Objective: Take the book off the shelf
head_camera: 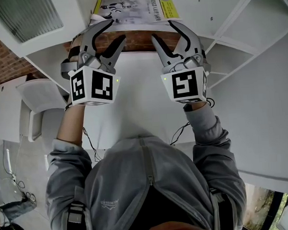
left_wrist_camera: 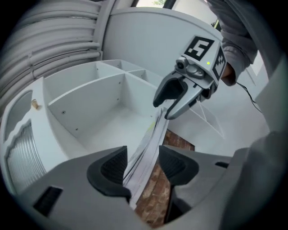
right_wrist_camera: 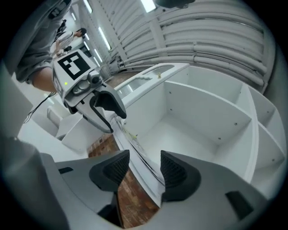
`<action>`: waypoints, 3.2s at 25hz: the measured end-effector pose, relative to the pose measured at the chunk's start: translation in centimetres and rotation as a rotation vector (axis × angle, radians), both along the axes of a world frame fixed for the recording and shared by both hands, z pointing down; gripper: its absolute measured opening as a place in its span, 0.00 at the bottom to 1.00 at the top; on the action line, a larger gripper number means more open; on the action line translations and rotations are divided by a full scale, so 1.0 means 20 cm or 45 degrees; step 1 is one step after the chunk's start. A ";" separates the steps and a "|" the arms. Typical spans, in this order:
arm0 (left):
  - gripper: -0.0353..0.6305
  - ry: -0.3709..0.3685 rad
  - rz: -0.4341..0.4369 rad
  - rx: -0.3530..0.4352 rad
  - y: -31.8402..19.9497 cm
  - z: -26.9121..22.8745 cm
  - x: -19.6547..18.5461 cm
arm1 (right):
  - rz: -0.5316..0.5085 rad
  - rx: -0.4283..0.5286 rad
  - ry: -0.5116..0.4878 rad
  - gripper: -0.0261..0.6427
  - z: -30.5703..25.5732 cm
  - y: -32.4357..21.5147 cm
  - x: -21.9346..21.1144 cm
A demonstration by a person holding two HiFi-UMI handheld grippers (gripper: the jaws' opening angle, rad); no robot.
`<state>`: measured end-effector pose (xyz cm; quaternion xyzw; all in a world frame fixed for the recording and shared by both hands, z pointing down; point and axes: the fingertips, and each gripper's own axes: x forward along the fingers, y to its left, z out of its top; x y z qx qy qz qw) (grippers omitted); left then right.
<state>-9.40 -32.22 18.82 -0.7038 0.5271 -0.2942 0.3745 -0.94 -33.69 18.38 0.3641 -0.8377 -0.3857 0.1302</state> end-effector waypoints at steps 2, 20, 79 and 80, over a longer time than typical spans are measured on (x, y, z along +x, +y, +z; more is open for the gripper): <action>0.40 -0.096 -0.021 -0.019 -0.02 0.01 0.00 | 0.020 0.045 0.093 0.38 0.01 -0.01 -0.01; 0.50 -0.585 -0.159 -0.157 -0.21 0.11 -0.01 | 0.101 0.127 0.796 0.45 0.13 -0.19 -0.12; 0.20 -0.781 -0.286 0.032 -0.01 0.17 0.18 | 0.189 0.238 0.843 0.17 0.21 0.25 0.08; 0.19 -0.781 -0.289 0.034 0.00 0.17 0.18 | 0.187 0.235 0.840 0.17 0.21 0.25 0.09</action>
